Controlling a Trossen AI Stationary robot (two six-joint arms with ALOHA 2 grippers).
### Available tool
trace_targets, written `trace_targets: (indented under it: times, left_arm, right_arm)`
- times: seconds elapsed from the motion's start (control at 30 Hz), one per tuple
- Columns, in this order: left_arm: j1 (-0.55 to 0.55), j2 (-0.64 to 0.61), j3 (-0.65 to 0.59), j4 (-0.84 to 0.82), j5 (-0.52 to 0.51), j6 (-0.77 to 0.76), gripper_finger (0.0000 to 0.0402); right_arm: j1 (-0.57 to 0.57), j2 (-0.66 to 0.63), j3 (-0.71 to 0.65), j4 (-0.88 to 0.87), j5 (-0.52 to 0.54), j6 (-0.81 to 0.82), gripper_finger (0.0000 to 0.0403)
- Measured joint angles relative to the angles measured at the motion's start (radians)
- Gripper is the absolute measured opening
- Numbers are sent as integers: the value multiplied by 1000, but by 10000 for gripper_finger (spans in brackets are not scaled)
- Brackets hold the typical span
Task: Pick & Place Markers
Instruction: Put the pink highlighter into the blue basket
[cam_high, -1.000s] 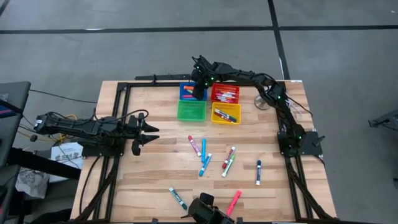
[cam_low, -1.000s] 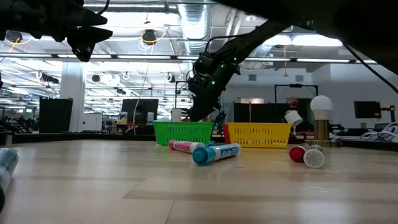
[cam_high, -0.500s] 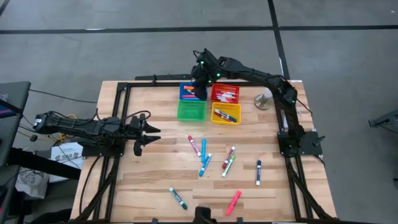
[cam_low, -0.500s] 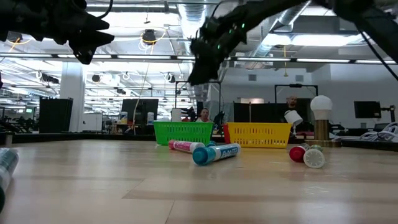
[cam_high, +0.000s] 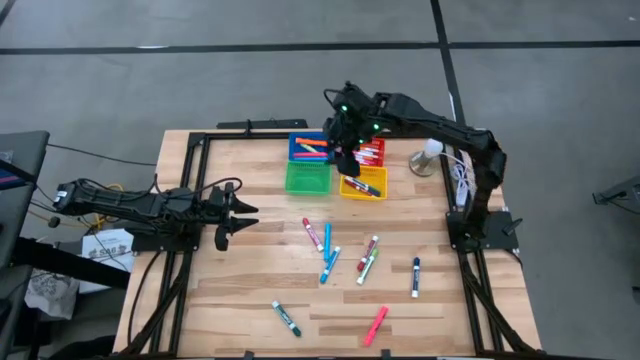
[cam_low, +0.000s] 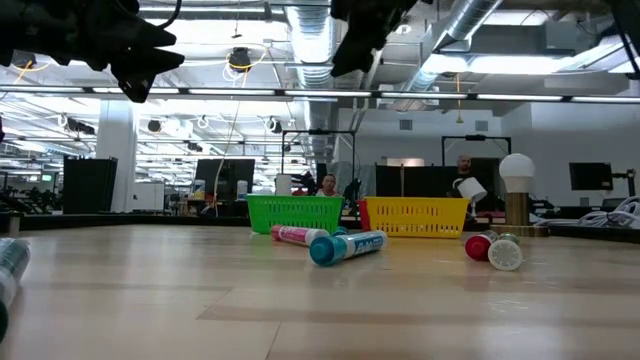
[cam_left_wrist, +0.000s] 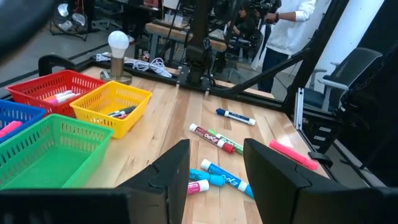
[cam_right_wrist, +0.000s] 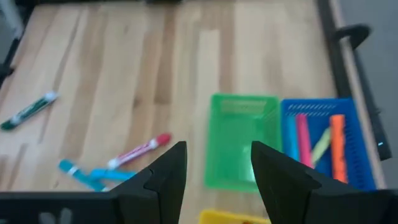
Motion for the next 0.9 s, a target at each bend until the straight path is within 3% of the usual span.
trace_targets:
  times: [0.17,0.47,0.9]
  left_arm:
    - [0,0,0,0,0,0,149]
    - [0,0,0,0,0,0,149]
    - [0,0,0,0,0,0,149]
  right_arm:
    - [39,-89,-136,-9,0,9,170]
    - [116,-356,-559,156,2,164,171]
    - [371,-721,-999,196,3,442,170]
